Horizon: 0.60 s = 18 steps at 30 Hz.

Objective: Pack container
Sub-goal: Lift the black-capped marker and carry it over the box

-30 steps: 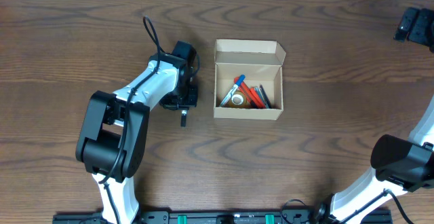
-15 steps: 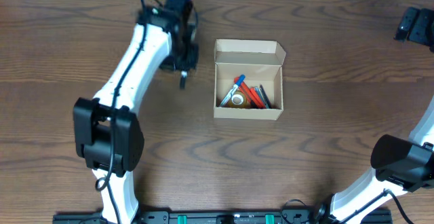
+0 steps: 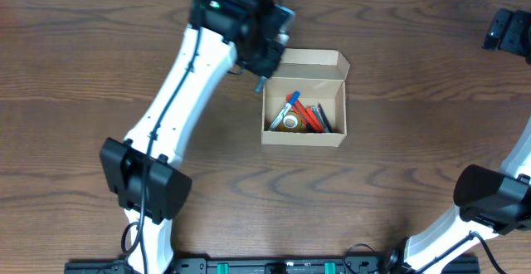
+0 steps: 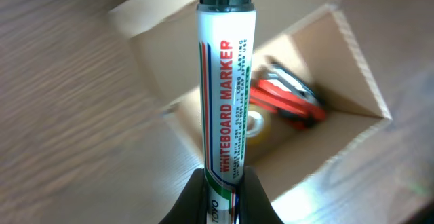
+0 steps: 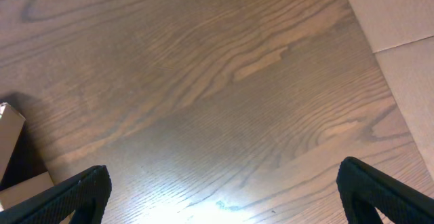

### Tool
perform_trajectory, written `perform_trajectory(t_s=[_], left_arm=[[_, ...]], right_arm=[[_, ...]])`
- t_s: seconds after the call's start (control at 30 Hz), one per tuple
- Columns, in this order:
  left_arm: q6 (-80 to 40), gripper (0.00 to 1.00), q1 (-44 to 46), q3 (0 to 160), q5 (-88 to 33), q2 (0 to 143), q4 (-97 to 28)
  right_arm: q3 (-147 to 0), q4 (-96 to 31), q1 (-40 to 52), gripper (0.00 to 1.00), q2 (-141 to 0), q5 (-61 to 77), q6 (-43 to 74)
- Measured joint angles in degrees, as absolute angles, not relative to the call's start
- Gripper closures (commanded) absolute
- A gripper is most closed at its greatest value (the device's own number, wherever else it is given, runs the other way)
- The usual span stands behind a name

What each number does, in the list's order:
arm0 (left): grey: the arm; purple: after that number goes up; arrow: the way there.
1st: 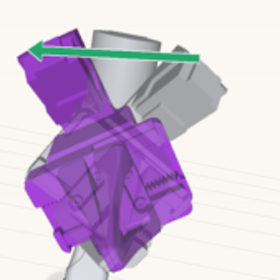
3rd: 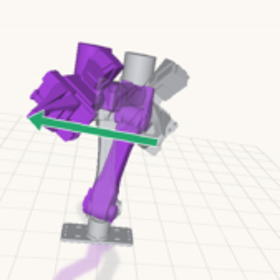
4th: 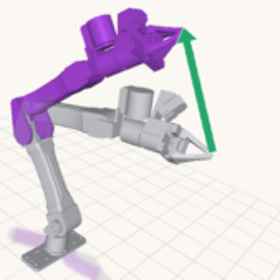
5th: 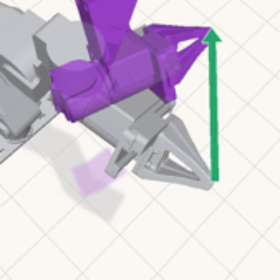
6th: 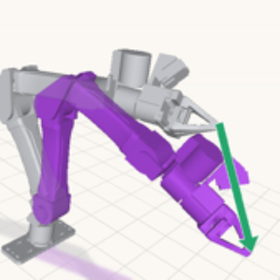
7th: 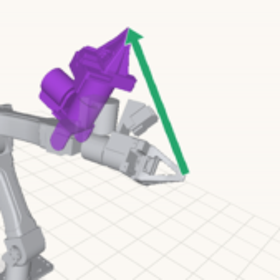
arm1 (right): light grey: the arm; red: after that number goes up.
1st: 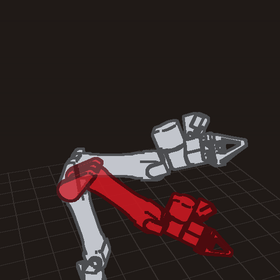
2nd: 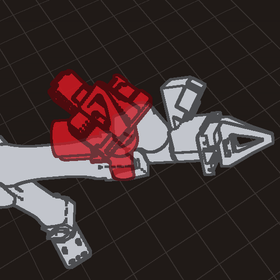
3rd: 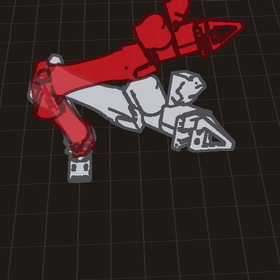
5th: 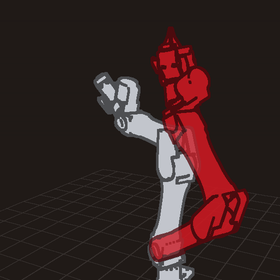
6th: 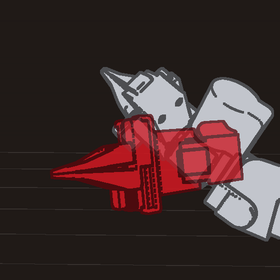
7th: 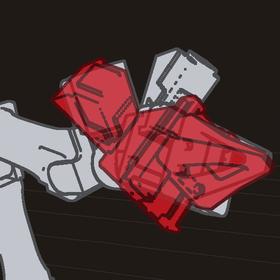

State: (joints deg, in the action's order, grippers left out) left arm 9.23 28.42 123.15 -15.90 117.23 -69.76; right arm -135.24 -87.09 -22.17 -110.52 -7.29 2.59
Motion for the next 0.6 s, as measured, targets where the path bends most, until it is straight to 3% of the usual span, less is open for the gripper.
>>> perform_trajectory(t_s=[0.23, 0.6], left_arm=[[16.8, 0.94, 32.7, 123.2, -23.2, 117.2, -70.5], [24.1, 0.94, 30.4, 123.3, -28.7, 117.8, -72.5]], right_arm=[[-135.2, -87.1, -22.2, 0.01, -110.5, -7.3, 2.6], [-135.2, -87.1, -22.2, 0.01, -110.5, -7.3, 2.6]])
